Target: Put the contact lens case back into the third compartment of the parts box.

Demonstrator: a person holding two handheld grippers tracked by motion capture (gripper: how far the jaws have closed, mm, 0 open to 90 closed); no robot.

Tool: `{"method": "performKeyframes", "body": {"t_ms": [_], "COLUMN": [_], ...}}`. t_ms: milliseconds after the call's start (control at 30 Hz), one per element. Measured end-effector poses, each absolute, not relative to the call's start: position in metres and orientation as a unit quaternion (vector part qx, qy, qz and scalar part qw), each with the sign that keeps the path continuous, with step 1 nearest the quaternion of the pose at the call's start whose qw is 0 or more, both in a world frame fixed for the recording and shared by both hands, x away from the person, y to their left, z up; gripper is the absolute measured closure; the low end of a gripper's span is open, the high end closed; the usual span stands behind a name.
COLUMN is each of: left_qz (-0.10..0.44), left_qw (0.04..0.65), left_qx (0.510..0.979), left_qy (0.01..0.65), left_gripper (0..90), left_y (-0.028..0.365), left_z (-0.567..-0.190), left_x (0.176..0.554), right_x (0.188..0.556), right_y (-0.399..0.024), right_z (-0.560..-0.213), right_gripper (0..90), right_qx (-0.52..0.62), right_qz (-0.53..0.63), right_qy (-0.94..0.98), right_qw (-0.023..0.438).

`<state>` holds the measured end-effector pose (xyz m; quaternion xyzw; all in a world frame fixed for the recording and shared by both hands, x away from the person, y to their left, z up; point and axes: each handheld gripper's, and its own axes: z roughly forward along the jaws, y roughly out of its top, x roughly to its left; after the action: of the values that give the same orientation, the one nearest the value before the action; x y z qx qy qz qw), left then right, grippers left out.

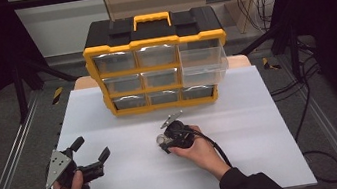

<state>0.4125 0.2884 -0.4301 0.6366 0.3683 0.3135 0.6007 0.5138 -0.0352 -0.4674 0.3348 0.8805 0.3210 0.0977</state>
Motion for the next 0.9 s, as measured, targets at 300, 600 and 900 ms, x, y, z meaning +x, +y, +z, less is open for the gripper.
{"method": "performKeyframes", "body": {"t_ms": [300, 600, 900], "left_qz": [0.311, 0.311, 0.311], "left_qw": [0.601, 0.599, 0.598], "left_qx": [0.637, 0.637, 0.64], "left_qy": [0.369, 0.371, 0.369], "left_gripper": [1.4, 1.4, 1.4], "left_y": [0.288, 0.288, 0.287], "left_z": [-0.431, -0.431, -0.431], "left_x": [0.413, 0.413, 0.413], "right_x": [0.51, 0.493, 0.474], "right_y": [-0.034, -0.047, -0.069], "right_z": [-0.467, -0.441, -0.422], "right_gripper": [49.0, 49.0, 49.0], "right_qx": [0.322, 0.318, 0.306], "right_qz": [0.314, 0.355, 0.374], "right_qy": [0.887, 0.871, 0.865], "right_qw": [0.103, 0.116, 0.137]}}
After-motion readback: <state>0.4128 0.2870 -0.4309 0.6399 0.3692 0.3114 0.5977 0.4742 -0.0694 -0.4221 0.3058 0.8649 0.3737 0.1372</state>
